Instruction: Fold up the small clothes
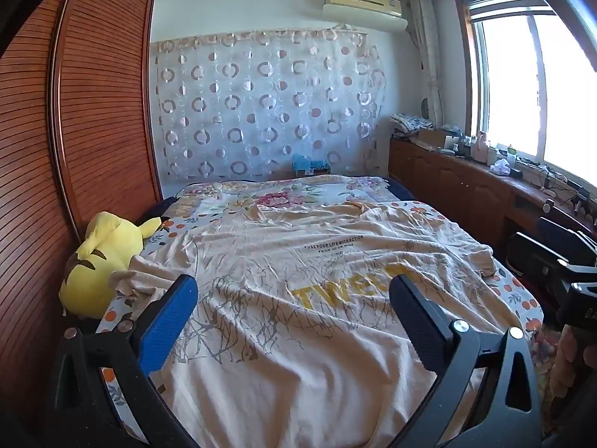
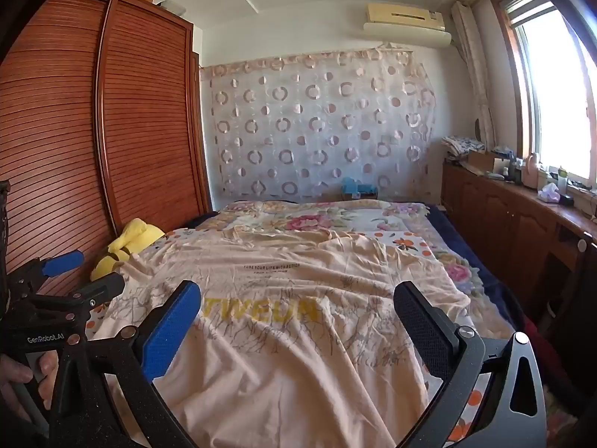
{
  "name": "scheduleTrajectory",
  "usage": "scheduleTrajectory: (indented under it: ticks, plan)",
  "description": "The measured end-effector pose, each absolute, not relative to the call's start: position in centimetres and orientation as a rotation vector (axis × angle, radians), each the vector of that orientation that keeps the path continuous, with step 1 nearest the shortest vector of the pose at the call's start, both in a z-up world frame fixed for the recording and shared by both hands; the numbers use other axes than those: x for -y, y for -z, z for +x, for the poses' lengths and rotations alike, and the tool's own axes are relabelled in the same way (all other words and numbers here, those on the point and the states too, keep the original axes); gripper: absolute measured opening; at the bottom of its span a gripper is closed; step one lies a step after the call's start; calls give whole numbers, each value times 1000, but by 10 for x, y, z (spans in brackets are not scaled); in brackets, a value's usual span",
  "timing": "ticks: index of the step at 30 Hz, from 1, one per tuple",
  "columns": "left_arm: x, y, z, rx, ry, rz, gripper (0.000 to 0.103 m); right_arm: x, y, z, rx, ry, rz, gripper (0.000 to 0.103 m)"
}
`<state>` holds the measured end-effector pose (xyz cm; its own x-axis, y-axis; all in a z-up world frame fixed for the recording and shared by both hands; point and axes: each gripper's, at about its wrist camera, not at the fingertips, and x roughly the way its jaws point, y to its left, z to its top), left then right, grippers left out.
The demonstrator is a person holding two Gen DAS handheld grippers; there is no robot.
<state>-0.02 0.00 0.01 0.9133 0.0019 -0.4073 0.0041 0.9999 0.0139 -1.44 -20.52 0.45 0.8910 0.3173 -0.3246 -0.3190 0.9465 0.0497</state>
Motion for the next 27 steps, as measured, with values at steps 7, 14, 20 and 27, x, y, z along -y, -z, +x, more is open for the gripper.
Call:
scheduleTrajectory:
  ticks: [7,14,20,27]
  plan:
    - [2,0,1,-418,-6,11,103,206,-4,-14,-339,-331,0,103]
    - [-1,0,0,-417,2,0,103,209,-3,-14,-338,-335,-2,103]
    - [-1,0,0,-416,1,0,103,209,-4,-14,-338,-332,-1,103]
    - [-1,0,1,-417,2,1,103,208,-5,-13,-339,-333,1,103]
